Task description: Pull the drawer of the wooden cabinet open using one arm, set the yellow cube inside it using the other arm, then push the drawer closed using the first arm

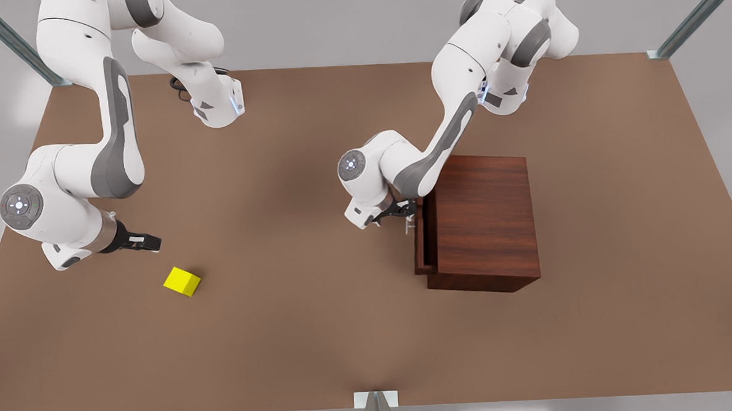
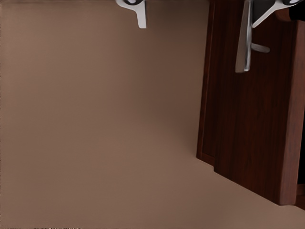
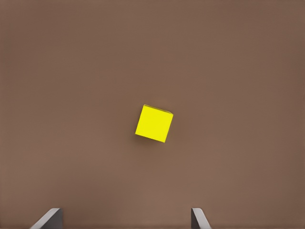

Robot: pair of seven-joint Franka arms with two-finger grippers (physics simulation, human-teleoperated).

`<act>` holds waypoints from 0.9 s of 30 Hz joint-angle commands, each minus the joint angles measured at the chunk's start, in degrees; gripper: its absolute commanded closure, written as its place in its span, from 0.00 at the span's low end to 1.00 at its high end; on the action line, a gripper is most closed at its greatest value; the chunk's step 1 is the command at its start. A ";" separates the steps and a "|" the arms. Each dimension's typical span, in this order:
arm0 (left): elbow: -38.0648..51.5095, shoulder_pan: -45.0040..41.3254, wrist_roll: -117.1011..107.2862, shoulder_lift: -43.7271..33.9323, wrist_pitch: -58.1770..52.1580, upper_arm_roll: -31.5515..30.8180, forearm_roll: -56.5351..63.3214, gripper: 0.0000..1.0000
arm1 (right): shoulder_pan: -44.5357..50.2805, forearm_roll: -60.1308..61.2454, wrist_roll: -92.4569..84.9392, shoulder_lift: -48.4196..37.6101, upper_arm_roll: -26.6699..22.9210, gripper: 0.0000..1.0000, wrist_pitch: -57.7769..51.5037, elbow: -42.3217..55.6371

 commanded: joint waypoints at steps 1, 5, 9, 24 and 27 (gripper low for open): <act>0.35 -0.02 1.36 0.07 0.14 -0.08 -0.48 0.00 | 0.00 0.04 0.01 -0.06 -0.01 0.00 -0.01 0.03; 0.44 -0.55 1.01 0.33 0.23 -0.08 -0.57 0.00 | 0.00 0.04 -0.07 0.03 -0.01 0.00 -0.01 0.03; 1.14 -0.81 1.09 0.51 0.14 -0.08 -0.92 0.00 | 0.00 0.13 -0.07 0.03 -0.01 0.00 -0.01 0.03; 2.11 -2.75 0.04 0.95 0.05 -0.08 -0.92 0.00 | 0.00 0.13 -0.07 0.03 -0.01 0.00 -0.01 0.03; 2.99 -2.92 -0.05 1.30 0.14 -0.08 -0.92 0.00 | 0.00 0.13 0.01 0.03 -0.01 0.00 -0.01 0.03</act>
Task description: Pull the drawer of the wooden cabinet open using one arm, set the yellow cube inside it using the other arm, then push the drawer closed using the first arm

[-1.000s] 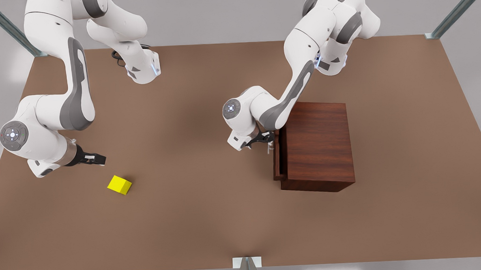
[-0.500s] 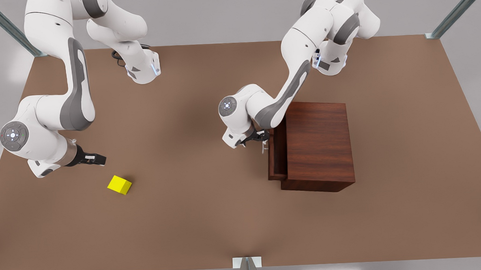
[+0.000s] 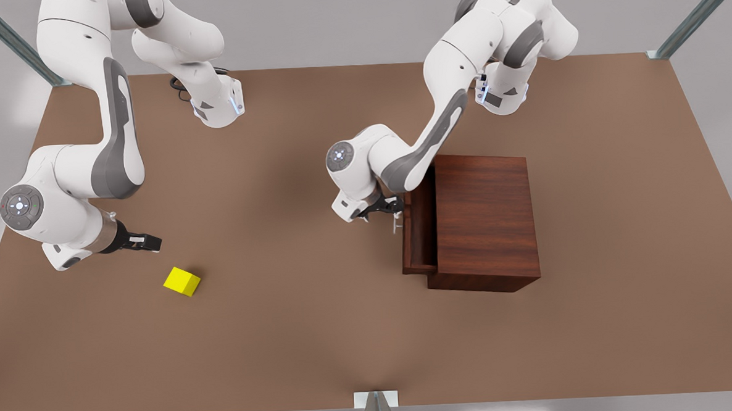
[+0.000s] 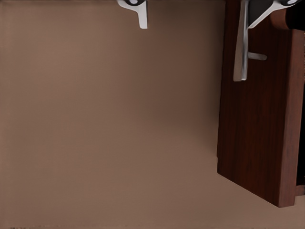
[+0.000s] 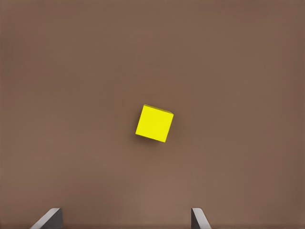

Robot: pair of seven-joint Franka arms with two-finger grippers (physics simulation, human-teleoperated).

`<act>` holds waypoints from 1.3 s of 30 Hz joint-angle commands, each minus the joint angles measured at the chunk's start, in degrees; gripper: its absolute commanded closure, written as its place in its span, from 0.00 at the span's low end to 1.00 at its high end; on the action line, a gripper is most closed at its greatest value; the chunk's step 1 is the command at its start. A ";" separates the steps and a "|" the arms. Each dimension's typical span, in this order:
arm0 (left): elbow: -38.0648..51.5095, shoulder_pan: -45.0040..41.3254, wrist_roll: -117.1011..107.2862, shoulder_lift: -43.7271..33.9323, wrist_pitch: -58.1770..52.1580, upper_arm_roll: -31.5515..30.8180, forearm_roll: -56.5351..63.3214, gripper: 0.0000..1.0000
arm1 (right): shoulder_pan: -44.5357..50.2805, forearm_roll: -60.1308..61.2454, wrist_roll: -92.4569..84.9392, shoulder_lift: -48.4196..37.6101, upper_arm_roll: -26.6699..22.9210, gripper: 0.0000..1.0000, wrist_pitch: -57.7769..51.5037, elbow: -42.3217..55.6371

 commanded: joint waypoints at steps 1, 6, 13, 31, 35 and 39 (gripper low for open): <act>0.11 -0.35 -0.52 0.07 -0.01 -0.25 -0.44 0.00 | 0.00 0.04 -0.10 -0.06 -0.01 0.00 -0.02 0.03; 1.17 -0.61 -0.87 0.77 -0.01 -0.25 -0.44 0.00 | 0.00 0.04 -0.10 -0.06 -0.01 0.00 -0.02 0.03; 1.17 -1.40 -1.93 0.86 -0.01 -0.25 -0.44 0.00 | 0.00 0.04 -0.01 -0.06 -0.01 0.00 -0.02 0.03; 3.63 -2.45 -3.16 2.18 0.08 -0.25 -0.53 0.00 | 0.00 0.04 0.17 -0.06 -0.01 0.00 -0.19 0.29; 3.80 -2.63 -3.34 2.09 -0.01 -0.25 -0.44 0.00 | 0.00 0.04 0.17 -0.06 -0.01 0.00 -0.02 0.29; 4.77 -3.07 -3.51 1.83 -0.97 -0.25 -0.44 0.00 | 0.00 0.04 0.17 -0.06 -0.01 0.00 0.16 0.29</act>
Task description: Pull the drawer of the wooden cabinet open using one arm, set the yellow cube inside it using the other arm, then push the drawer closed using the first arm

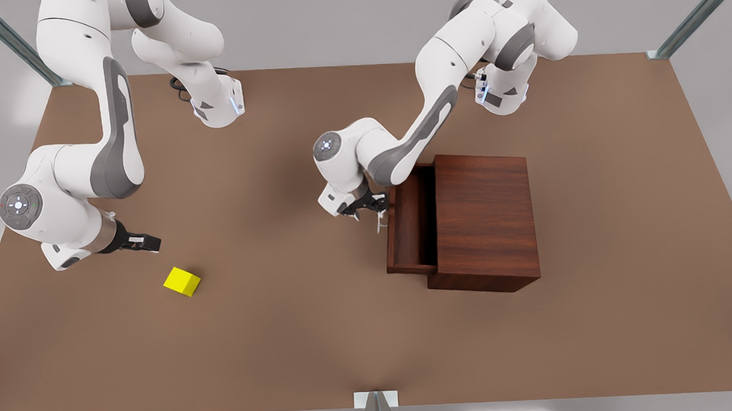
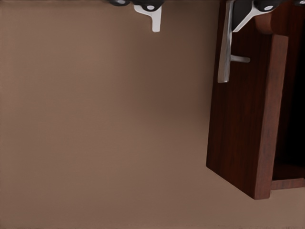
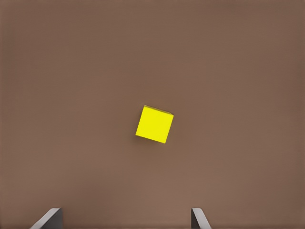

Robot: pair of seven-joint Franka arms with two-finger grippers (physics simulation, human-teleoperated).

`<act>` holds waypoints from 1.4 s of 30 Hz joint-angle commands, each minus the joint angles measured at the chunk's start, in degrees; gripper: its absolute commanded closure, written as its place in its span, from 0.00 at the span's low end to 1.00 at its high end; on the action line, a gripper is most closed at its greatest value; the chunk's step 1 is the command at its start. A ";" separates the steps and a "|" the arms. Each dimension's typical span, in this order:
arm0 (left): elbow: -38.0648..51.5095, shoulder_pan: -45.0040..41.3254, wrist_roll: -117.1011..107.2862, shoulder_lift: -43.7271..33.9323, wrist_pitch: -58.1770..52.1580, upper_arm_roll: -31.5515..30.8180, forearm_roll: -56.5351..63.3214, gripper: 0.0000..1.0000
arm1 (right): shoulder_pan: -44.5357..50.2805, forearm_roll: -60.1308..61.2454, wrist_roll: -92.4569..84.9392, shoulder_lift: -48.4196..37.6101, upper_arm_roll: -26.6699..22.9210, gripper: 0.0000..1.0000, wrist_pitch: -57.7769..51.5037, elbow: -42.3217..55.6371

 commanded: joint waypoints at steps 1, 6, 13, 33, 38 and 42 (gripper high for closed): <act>0.03 -0.49 -1.26 -0.36 -1.24 -0.46 -0.69 0.00 | 0.00 0.04 0.07 -0.06 -0.01 0.00 0.11 0.03; 1.26 -0.93 -1.35 -0.36 -2.82 -0.46 -0.69 0.00 | -0.09 0.04 -0.02 -0.06 -0.01 0.00 0.20 0.12; 10.13 -3.48 -1.08 -15.56 -29.98 -6.17 -3.42 0.00 | -0.09 0.22 0.15 0.20 -0.01 0.00 0.02 3.19; -22.47 44.77 57.81 -40.00 -18.82 -1.42 -19.85 0.00 | -2.11 5.31 25.11 15.93 -0.18 0.00 25.95 -4.28; -20.37 46.35 58.33 -37.45 -15.83 -0.72 -19.15 0.00 | -2.99 4.00 24.59 19.27 -0.18 0.00 31.31 -5.33; -20.71 50.57 60.17 -35.43 -16.36 -0.28 -19.15 0.00 | -3.16 2.85 24.41 19.45 -0.18 0.00 33.68 -8.23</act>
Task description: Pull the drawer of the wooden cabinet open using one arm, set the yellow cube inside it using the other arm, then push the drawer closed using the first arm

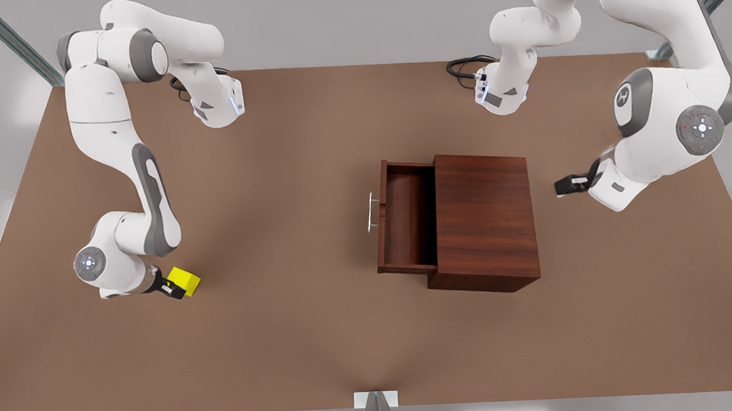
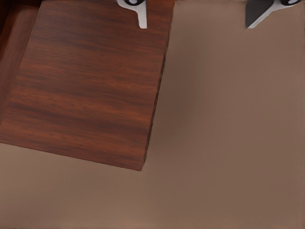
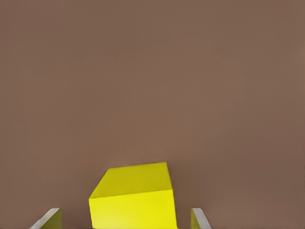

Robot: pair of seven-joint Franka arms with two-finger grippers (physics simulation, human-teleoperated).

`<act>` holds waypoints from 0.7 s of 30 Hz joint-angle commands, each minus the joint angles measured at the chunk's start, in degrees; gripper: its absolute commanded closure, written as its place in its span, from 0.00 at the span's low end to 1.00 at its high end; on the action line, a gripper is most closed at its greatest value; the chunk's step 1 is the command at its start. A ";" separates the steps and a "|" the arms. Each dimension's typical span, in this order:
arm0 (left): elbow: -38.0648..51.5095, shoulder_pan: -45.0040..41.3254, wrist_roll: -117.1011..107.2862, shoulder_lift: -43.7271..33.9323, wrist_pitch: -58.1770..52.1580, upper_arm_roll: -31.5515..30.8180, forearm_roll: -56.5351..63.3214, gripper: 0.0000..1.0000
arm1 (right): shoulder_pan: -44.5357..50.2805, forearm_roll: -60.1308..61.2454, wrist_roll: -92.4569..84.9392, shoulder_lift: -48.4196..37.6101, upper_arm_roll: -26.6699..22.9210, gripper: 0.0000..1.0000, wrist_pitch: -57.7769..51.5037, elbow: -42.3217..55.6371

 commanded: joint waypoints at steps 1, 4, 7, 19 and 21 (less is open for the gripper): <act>-0.45 2.19 16.97 0.07 0.46 0.11 0.02 0.00 | 0.19 -0.48 6.21 -0.12 0.00 0.00 4.61 -0.89; -0.98 2.37 17.50 -0.19 0.55 0.11 0.02 0.00 | 0.27 -0.48 6.30 -0.12 0.09 0.00 4.61 -0.98; -0.89 2.37 17.50 -0.19 0.81 0.11 0.10 0.00 | 0.36 -0.48 6.21 -0.12 0.18 0.00 5.05 -2.30; -2.03 2.46 17.50 -0.63 0.64 0.29 0.02 0.00 | 0.45 -1.01 6.13 2.17 0.18 0.00 9.45 -3.62; -1.68 2.20 17.59 -1.34 -0.06 0.11 0.02 0.00 | 0.54 -1.01 6.13 2.34 0.18 0.00 9.45 -3.71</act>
